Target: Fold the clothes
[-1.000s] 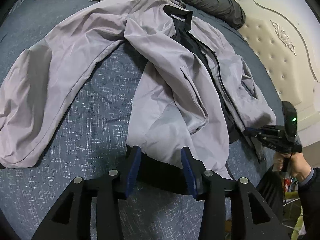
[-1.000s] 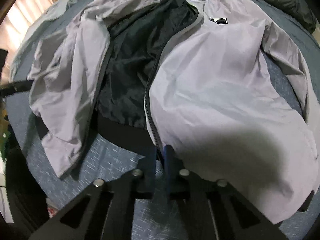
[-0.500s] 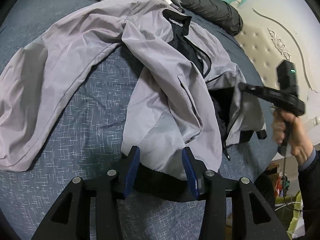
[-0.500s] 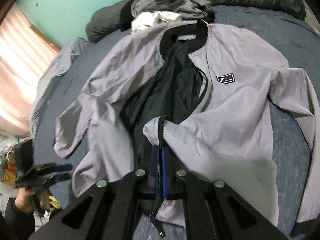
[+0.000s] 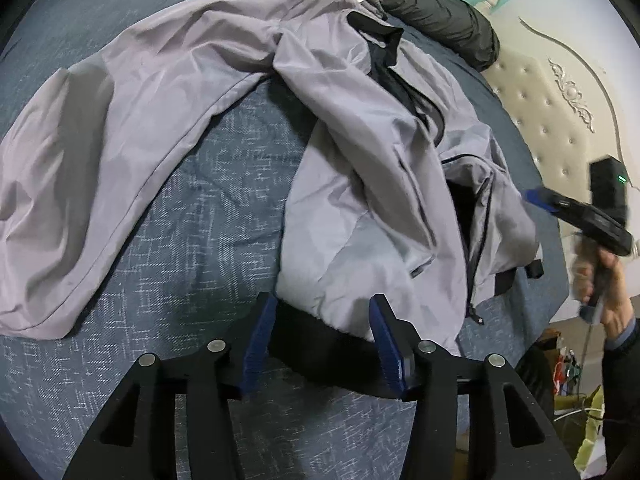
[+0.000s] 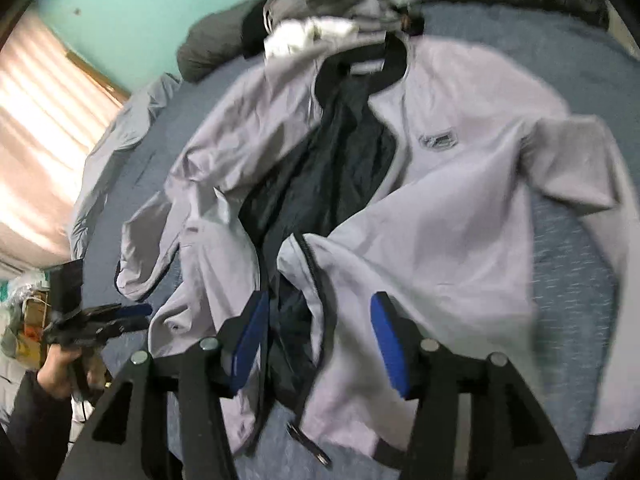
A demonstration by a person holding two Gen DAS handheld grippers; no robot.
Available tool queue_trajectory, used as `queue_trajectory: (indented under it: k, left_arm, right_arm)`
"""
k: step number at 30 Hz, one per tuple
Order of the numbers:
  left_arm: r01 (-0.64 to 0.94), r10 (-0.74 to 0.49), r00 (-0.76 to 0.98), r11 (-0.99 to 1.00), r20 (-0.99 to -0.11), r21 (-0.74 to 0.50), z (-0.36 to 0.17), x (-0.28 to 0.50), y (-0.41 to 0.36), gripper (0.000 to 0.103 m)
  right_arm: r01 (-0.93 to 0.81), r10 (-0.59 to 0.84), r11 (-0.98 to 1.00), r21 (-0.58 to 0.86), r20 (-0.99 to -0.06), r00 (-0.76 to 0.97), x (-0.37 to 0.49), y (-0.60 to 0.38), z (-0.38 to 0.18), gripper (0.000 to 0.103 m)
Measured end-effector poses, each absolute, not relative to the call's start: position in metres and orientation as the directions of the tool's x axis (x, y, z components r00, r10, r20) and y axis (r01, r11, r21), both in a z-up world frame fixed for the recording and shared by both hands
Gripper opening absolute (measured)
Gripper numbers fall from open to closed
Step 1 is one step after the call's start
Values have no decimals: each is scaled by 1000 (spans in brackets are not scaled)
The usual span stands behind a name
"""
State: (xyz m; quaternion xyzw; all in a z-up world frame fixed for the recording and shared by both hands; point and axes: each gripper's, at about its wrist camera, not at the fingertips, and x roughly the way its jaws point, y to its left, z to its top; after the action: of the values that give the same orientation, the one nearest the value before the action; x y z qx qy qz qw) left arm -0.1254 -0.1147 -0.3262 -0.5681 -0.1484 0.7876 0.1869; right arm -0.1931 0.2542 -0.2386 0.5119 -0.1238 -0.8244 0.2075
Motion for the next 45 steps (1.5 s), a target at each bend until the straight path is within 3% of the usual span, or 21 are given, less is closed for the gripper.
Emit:
queue_trajectory:
  k: [6,16,23,25,26,27,28,30,45]
  left_arm:
    - [-96,451,-273,-892,-850,-443,-339,-122,-125,55]
    - [-104,456,-251,-890,-854,-445,-350,-118,-117,56]
    - [-137,451,-232,-892,-862,-430,-357,-118,-106,54]
    - [-144,444,-231,-896,-866,-420,-357,-118,-104,42]
    - [-148,435,-231,-900,-870,-410,-357,-118,-103,24]
    - [-154,421,-233,-906,-876,-394,-355,-117,-101,17]
    - [-161,418,-235,-907,-877,-389,-353,-116,-101,16]
    - [-171,418,-242,-907,-876,-385,-345,-113,-100,13]
    - [-283,416,-330,-900,-847,-332,-242,-67,-69,7]
  right_arm:
    - [169,-371,-928,331,-835,-406,-155,309,-248,55]
    - [90,-384,-923,374,-881,-276,-133,335,-316,59]
    - [61,-408,-911,408,-870,-277,-136,332,-339,59]
    - [66,-398,-916,396,-873,-283,-135,328,-340,47]
    - [70,-388,-920,385,-875,-288,-134,326,-339,44]
    - [74,-380,-924,375,-877,-293,-133,323,-338,35]
    - [79,-371,-928,365,-880,-297,-131,321,-336,22]
    - [90,-361,-932,351,-883,-300,-128,318,-330,11]
    - [206,-472,-881,425,-817,-333,-75,319,-233,5]
